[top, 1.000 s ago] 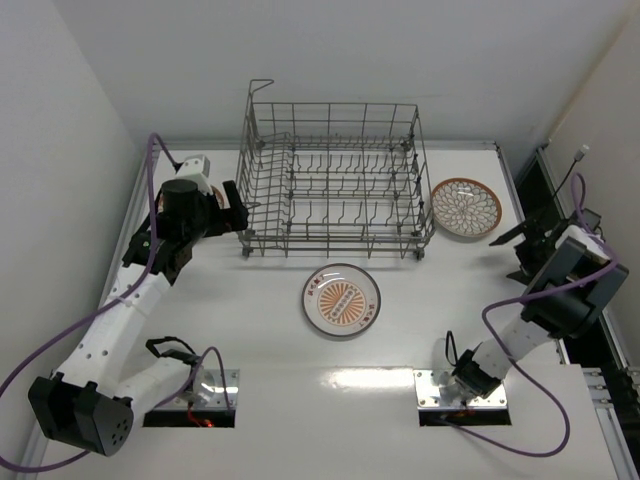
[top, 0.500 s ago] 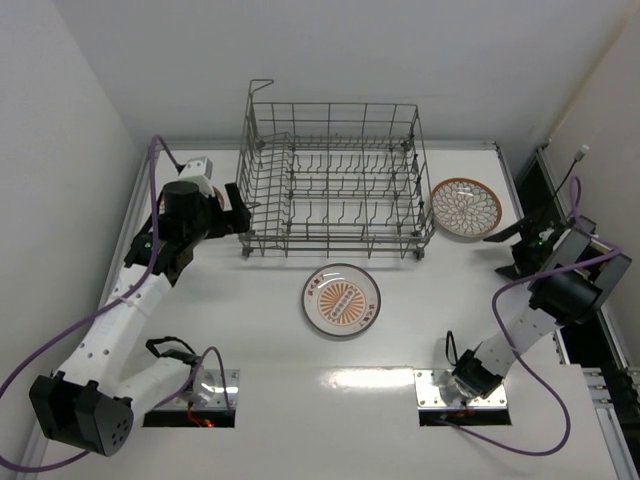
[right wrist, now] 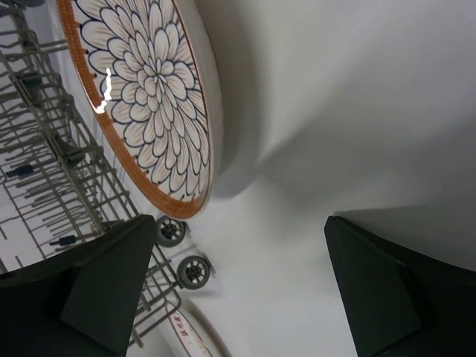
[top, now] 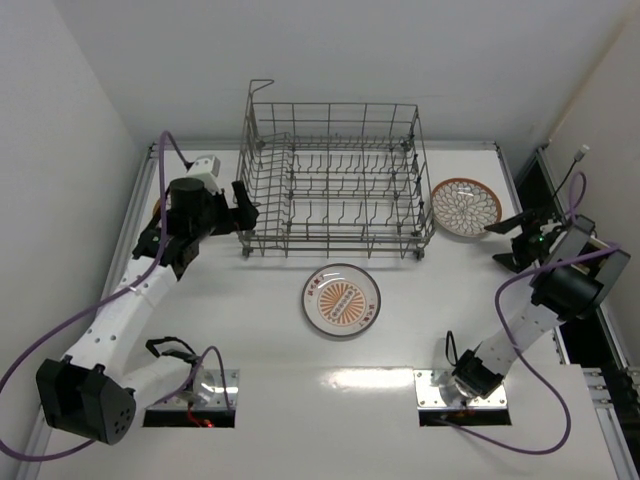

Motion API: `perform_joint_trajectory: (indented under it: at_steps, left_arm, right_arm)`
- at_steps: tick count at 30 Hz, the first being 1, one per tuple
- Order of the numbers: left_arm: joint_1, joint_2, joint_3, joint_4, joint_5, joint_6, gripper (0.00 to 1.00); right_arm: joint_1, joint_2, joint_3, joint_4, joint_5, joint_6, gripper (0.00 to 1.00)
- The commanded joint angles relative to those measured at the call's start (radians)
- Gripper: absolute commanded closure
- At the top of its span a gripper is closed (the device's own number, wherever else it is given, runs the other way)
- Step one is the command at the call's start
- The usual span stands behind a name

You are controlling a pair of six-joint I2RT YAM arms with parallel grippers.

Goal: Load the plates into the dish rack

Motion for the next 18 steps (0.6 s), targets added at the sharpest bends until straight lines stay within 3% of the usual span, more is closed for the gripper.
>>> perform_joint_trajectory:
  at_steps: [1,10,18]
  left_arm:
    - [-0.01,0.006,0.006,0.048,0.024,0.004,0.0]
    - [-0.01,0.015,0.015,0.038,0.024,0.004,0.0]
    - [-0.019,0.033,0.015,0.028,0.024,0.004,0.0]
  right_arm:
    - [0.026,0.066,0.045,0.103,0.023,0.02,0.03]
    - [0.086,0.178,0.2,0.025,0.063,-0.003,0.21]
    - [0.113,0.237,0.249,-0.026,0.086,-0.012,0.47]
